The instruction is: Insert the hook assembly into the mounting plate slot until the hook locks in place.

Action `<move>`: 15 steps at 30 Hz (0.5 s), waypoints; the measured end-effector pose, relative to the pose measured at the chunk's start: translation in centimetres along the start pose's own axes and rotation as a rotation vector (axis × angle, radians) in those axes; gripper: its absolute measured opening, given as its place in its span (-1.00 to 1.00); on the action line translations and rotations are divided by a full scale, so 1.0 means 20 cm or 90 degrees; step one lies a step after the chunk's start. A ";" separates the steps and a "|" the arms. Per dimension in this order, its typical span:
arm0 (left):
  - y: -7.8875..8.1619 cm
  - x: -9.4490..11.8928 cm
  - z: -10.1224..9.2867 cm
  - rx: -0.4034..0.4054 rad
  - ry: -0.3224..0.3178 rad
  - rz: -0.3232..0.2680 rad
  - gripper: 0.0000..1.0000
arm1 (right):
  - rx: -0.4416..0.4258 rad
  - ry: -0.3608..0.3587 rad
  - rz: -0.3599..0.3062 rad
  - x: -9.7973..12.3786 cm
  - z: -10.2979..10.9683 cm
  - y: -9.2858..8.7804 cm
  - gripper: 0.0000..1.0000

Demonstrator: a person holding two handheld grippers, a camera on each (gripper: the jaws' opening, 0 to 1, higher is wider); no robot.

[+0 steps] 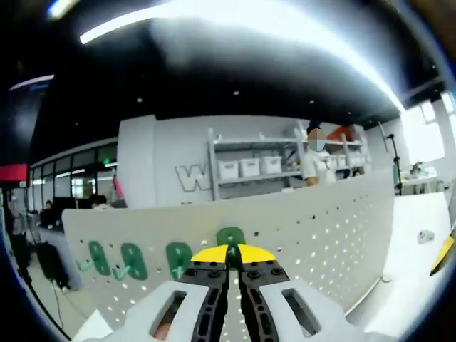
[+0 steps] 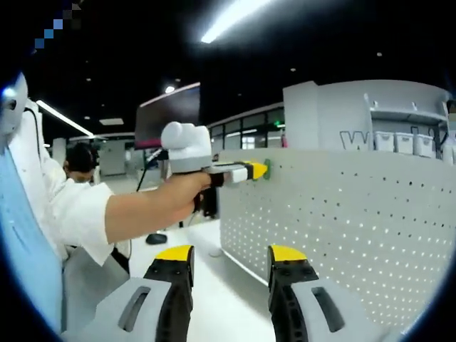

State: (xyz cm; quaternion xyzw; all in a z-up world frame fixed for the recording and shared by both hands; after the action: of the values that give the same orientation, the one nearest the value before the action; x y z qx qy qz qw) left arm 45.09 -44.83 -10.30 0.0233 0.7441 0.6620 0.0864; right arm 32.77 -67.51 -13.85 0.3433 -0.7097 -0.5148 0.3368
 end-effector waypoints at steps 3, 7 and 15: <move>0.00 -0.01 -0.01 -0.012 0.004 -0.004 -0.93 | -0.001 0.002 -0.001 0.00 0.00 0.00 -0.20; -0.01 -0.02 -0.01 -0.018 0.012 -0.008 -0.93 | -0.003 0.002 -0.003 0.01 -0.01 0.00 -0.20; -0.04 -0.04 -0.01 -0.019 0.028 -0.010 -0.93 | -0.005 0.001 0.006 0.03 -0.01 -0.01 -0.21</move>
State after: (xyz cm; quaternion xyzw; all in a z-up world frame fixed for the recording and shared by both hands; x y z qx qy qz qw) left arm 45.93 -45.15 -10.95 0.0019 0.7361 0.6726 0.0758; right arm 32.65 -68.18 -13.93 0.3393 -0.7092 -0.5157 0.3407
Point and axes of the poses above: the point that each gripper's makers call its tool centre point, and the gripper's own axes: x roughly backward along the fingers, z roughly to its left, y roughly out of its top, the point moved 10 cm from there along x, roughly backward along the fingers, and after that the axes turned 13 degrees about x, right-handed, at the moved point
